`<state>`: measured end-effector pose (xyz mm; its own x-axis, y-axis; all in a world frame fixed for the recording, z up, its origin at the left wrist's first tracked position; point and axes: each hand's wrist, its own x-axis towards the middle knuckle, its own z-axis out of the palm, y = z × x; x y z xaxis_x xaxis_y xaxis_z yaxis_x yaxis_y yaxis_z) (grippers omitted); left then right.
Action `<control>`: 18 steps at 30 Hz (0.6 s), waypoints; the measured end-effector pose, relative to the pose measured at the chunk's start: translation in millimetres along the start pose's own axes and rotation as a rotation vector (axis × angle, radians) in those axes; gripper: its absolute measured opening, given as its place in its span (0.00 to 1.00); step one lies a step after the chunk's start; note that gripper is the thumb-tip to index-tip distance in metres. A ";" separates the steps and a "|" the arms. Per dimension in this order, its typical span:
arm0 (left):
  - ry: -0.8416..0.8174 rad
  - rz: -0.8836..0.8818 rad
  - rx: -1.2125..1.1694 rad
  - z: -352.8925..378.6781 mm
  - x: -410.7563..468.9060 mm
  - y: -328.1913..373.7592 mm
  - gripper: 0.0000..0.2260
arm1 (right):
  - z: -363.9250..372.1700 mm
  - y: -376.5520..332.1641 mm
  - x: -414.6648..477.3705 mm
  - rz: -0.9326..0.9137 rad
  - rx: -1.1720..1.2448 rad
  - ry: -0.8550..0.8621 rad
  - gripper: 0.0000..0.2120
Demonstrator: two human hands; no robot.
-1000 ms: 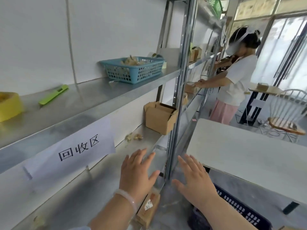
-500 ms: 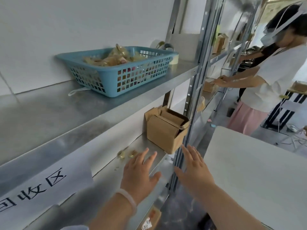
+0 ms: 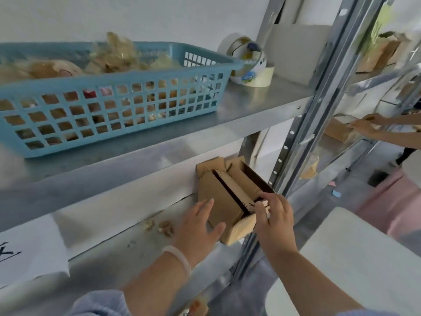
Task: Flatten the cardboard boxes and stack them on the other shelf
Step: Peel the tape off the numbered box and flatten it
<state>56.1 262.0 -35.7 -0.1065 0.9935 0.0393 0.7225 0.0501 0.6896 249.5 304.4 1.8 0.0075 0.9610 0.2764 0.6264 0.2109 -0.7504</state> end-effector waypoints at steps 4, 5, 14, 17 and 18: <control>-0.026 -0.044 -0.041 6.4 7.3 6.5 0.31 | 3.9 11.7 9.5 0.182 0.184 0.000 0.08; -0.025 -0.067 -0.074 6.2 9.5 8.9 0.31 | 5.5 14.1 10.7 0.247 0.245 -0.014 0.08; -0.003 -0.250 -0.457 -11.2 7.8 15.3 0.25 | 40.6 23.2 29.6 0.608 0.305 -0.513 0.16; -0.023 -0.308 -0.491 -17.9 2.7 10.5 0.22 | 49.4 20.1 26.4 0.600 0.259 -0.631 0.18; -0.027 -0.323 -0.508 -21.4 2.2 9.0 0.18 | 51.4 20.1 24.7 0.574 0.258 -0.631 0.17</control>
<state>47.8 262.5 -14.0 -0.2441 0.9388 -0.2429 0.2386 0.3009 0.9233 222.3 341.6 -37.4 -0.2120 0.8343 -0.5089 0.4623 -0.3732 -0.8044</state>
